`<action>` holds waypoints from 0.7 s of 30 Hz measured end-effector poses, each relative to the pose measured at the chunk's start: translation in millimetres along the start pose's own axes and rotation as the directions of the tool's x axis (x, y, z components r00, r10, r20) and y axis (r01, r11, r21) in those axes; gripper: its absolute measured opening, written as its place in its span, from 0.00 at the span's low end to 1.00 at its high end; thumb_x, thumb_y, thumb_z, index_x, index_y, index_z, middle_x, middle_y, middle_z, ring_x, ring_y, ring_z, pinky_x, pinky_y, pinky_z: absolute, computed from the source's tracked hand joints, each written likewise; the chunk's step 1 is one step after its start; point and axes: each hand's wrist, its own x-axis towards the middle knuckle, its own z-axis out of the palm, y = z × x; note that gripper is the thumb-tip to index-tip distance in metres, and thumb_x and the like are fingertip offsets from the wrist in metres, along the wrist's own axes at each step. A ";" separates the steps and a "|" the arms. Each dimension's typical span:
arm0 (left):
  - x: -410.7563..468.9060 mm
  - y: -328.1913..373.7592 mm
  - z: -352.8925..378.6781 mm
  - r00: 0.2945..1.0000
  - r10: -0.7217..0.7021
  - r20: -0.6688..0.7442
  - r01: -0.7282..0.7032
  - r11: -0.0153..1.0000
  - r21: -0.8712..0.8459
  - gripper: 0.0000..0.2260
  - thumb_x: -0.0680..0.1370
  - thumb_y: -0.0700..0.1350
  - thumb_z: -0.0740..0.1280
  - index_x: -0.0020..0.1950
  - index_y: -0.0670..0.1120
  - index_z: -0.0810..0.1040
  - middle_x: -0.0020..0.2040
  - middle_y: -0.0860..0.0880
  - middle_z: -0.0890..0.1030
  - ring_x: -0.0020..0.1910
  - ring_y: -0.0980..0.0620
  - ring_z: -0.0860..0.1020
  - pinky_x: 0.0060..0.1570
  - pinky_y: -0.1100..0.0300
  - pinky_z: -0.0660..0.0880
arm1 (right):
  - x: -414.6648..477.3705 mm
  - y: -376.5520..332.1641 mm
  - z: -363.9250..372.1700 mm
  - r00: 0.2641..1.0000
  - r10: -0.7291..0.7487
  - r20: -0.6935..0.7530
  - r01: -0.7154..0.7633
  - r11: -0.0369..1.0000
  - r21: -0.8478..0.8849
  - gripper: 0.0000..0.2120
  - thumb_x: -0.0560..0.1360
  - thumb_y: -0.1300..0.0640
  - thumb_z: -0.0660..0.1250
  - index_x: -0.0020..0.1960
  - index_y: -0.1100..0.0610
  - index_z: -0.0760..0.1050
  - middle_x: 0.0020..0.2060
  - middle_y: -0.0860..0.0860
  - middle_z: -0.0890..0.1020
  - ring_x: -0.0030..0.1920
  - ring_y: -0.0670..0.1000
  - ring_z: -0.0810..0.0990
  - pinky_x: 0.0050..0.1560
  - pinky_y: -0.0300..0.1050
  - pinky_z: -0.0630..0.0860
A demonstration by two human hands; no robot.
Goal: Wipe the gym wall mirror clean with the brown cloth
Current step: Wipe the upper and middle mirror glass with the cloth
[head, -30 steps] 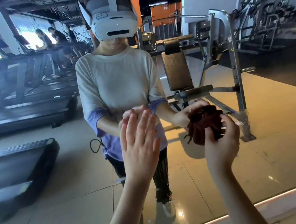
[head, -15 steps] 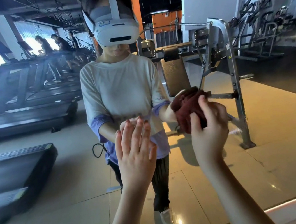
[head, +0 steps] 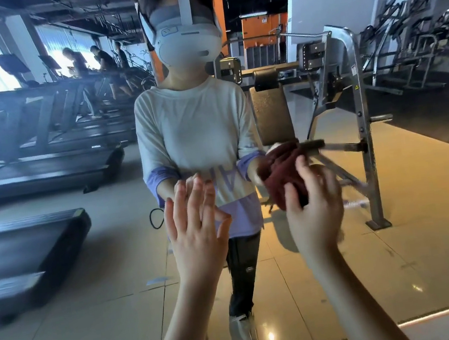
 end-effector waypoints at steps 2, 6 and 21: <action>-1.2 1.1 0.1 1.000 -0.015 0.009 0.015 1.000 0.005 0.29 0.76 0.50 0.71 0.74 0.41 0.70 0.75 0.42 0.69 0.76 0.39 0.63 0.75 0.40 0.59 | 0.8 8.5 -4.5 0.996 -0.080 0.048 0.082 0.996 -0.044 0.18 0.75 0.56 0.64 0.65 0.57 0.77 0.54 0.60 0.79 0.53 0.58 0.78 0.44 0.44 0.75; -4.3 4.2 2.7 0.999 -0.043 -0.003 0.043 0.999 0.022 0.29 0.75 0.48 0.74 0.73 0.41 0.72 0.75 0.42 0.69 0.75 0.39 0.64 0.74 0.40 0.61 | 7.0 33.4 -19.1 0.974 0.224 -0.033 -0.225 0.974 -0.021 0.19 0.77 0.55 0.65 0.66 0.59 0.74 0.58 0.61 0.78 0.57 0.61 0.78 0.47 0.54 0.79; -21.2 6.6 12.4 0.999 0.006 0.031 -0.005 1.000 -0.029 0.27 0.78 0.51 0.70 0.75 0.44 0.69 0.75 0.43 0.67 0.75 0.38 0.64 0.73 0.38 0.61 | -63.9 15.6 -8.5 0.908 0.407 0.100 -0.404 0.914 -0.051 0.26 0.71 0.67 0.74 0.67 0.59 0.72 0.61 0.58 0.77 0.61 0.59 0.78 0.54 0.57 0.80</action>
